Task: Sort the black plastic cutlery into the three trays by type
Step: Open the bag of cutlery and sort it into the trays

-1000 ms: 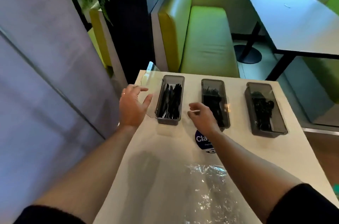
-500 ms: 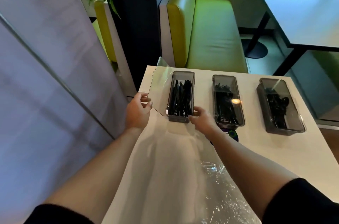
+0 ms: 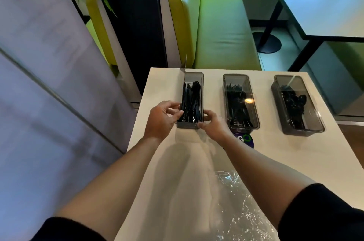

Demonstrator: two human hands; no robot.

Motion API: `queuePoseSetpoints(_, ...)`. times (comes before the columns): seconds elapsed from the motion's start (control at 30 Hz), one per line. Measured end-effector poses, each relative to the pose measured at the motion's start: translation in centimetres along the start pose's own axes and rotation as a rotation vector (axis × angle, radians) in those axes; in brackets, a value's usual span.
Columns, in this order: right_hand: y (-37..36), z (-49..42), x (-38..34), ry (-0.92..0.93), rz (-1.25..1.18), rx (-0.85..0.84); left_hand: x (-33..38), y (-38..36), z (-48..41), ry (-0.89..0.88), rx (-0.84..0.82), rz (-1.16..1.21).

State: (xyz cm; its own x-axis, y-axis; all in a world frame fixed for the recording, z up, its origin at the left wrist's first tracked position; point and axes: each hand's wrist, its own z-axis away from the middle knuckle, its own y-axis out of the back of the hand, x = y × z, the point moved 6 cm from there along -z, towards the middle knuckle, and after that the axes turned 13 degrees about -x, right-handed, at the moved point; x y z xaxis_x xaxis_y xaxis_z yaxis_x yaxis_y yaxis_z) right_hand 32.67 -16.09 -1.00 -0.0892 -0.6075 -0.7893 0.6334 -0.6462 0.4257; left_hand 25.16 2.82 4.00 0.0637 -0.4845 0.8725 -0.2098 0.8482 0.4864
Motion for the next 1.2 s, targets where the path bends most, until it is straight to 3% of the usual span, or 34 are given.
queuePoseSetpoints(0.33, 0.6, 0.4, 0.5, 0.045, -0.001, -0.058, 1.3, -4.3, -1.0, -0.093, -0.108, -0.535)
queuePoseSetpoints(0.9, 0.5, -0.4, 1.6, 0.017, -0.099, -0.097, 0.5, -6.3, -1.4, -0.09, -0.197, -0.713)
queuePoseSetpoints(1.2, 0.9, 0.3, 1.5, -0.044, -0.026, -0.266, 1.5, -7.1, -1.5, 0.024, -0.346, -0.78)
